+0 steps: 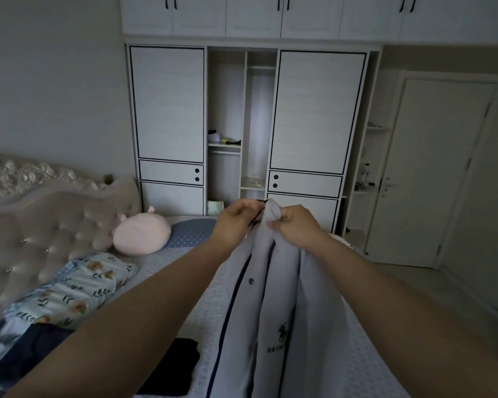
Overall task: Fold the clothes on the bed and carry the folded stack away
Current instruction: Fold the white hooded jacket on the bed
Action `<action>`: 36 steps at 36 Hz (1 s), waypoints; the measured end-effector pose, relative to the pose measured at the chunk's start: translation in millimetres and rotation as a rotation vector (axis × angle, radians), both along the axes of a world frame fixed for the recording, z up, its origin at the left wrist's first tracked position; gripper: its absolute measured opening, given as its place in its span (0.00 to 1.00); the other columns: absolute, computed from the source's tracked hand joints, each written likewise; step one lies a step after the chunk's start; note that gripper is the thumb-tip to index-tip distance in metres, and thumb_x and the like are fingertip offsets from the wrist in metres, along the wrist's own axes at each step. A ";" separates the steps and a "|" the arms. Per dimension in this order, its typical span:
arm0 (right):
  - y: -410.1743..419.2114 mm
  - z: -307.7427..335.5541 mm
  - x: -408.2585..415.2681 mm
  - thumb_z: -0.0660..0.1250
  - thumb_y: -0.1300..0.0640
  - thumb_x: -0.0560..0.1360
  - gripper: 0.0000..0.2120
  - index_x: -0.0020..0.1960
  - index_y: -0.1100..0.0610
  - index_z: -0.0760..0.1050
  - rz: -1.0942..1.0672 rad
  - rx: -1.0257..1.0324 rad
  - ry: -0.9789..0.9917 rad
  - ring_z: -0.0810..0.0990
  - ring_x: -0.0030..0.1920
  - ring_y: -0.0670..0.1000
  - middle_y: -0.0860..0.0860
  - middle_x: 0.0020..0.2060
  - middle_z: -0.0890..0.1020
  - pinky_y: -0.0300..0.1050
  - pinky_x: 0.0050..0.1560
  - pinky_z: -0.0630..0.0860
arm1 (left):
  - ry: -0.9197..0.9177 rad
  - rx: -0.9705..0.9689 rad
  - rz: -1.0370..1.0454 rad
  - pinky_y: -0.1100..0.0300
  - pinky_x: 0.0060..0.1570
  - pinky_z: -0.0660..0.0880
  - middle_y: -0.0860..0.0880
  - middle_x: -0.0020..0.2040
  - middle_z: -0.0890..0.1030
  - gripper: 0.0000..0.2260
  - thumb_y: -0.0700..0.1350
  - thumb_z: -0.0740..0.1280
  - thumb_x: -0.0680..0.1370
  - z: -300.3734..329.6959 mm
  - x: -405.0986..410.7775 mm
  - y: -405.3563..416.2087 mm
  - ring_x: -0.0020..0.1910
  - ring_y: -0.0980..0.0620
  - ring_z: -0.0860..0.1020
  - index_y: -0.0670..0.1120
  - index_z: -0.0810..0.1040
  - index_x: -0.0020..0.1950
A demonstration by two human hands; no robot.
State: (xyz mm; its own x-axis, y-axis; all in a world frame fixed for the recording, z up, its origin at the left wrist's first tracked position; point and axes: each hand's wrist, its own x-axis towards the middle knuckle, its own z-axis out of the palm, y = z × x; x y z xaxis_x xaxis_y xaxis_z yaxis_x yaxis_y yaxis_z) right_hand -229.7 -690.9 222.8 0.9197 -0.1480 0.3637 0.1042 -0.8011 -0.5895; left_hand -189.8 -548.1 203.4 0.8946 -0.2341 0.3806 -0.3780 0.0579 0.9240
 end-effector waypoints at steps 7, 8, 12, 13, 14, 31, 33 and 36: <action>-13.7 5.6 -4.6 0.66 0.63 0.76 0.14 0.48 0.76 0.74 0.038 0.222 0.050 0.70 0.35 0.47 0.62 0.33 0.75 0.38 0.34 0.62 | -0.047 0.377 0.079 0.64 0.50 0.71 0.54 0.42 0.80 0.06 0.42 0.68 0.77 -57.7 18.8 19.3 0.43 0.59 0.76 0.50 0.78 0.40; -16.4 5.8 -4.5 0.66 0.62 0.76 0.14 0.50 0.76 0.74 0.047 0.237 0.043 0.70 0.38 0.49 0.61 0.35 0.75 0.39 0.37 0.62 | -0.085 0.328 0.133 0.67 0.50 0.71 0.55 0.43 0.80 0.07 0.41 0.69 0.76 -62.5 19.1 18.9 0.43 0.62 0.76 0.51 0.78 0.39; -26.3 6.5 -5.2 0.66 0.61 0.76 0.12 0.50 0.72 0.78 0.055 0.338 0.018 0.73 0.41 0.50 0.56 0.39 0.77 0.41 0.44 0.66 | -0.140 0.142 0.372 0.71 0.46 0.66 0.57 0.48 0.75 0.09 0.45 0.74 0.72 -73.5 19.2 11.9 0.48 0.60 0.74 0.54 0.75 0.42; -28.5 7.4 -6.2 0.66 0.61 0.76 0.10 0.49 0.70 0.79 0.054 0.352 0.007 0.74 0.41 0.50 0.55 0.39 0.78 0.41 0.44 0.67 | -0.109 0.161 0.378 0.69 0.48 0.64 0.56 0.50 0.73 0.12 0.48 0.75 0.71 -76.0 19.2 9.6 0.50 0.59 0.72 0.53 0.73 0.46; -31.3 8.2 -7.0 0.67 0.61 0.76 0.08 0.46 0.67 0.81 0.055 0.362 -0.001 0.75 0.40 0.49 0.55 0.38 0.79 0.40 0.43 0.68 | -0.063 0.194 0.354 0.67 0.51 0.64 0.55 0.52 0.71 0.16 0.51 0.76 0.70 -79.1 21.0 6.9 0.52 0.58 0.71 0.52 0.72 0.51; -97.0 9.8 -26.6 0.66 0.65 0.75 0.15 0.34 0.48 0.77 0.047 -0.004 -0.014 0.77 0.34 0.41 0.44 0.34 0.82 0.36 0.40 0.72 | -0.076 0.269 0.203 0.74 0.41 0.69 0.45 0.47 0.79 0.11 0.44 0.58 0.82 -30.5 45.7 -0.6 0.49 0.49 0.75 0.43 0.79 0.50; -102.9 6.0 -27.3 0.69 0.63 0.74 0.13 0.35 0.48 0.76 0.030 -0.042 -0.003 0.78 0.38 0.49 0.51 0.37 0.82 0.43 0.45 0.72 | -0.094 0.299 0.215 0.60 0.43 0.68 0.43 0.43 0.79 0.12 0.45 0.58 0.82 -23.3 51.1 2.3 0.46 0.46 0.76 0.42 0.77 0.44; -107.9 5.4 -29.5 0.77 0.49 0.67 0.10 0.43 0.48 0.77 -0.030 -0.132 0.113 0.79 0.43 0.50 0.50 0.42 0.82 0.44 0.47 0.74 | -0.127 0.357 0.167 0.61 0.40 0.62 0.47 0.39 0.77 0.12 0.46 0.60 0.82 -9.5 52.4 5.2 0.40 0.51 0.73 0.43 0.77 0.42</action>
State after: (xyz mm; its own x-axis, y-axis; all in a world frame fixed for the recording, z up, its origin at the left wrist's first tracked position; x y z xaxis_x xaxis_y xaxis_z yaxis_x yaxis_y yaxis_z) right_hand -259.2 -798.8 228.2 0.9516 -0.1340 0.2767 0.0181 -0.8741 -0.4855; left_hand -137.5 -542.9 193.9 0.8825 -0.2272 0.4117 -0.4675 -0.3296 0.8202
